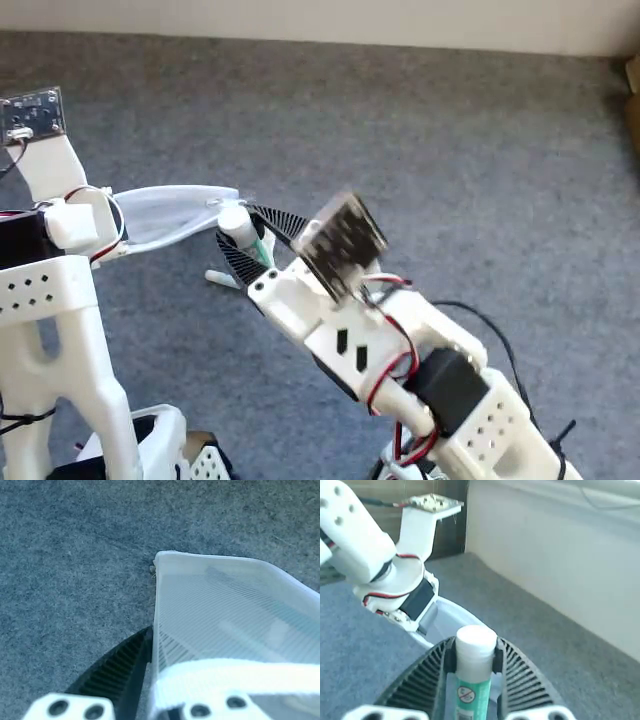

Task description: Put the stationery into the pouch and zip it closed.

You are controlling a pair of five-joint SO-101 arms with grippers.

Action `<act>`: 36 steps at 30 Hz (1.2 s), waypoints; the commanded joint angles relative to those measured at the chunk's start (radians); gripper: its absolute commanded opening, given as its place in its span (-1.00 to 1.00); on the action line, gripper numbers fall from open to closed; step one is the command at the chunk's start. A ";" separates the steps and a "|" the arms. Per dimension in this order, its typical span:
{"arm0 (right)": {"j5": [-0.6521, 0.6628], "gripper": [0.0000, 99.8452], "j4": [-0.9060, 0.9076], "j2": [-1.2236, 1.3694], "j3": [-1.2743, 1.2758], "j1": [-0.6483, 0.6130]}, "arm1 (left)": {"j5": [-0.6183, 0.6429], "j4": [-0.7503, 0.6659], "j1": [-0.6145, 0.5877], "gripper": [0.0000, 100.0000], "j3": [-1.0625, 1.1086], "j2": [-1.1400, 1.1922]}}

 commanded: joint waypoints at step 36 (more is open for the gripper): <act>-0.040 -0.99 -1.265 0.005 0.461 -0.119 | 0.008 -0.018 -0.001 -0.99 0.035 0.019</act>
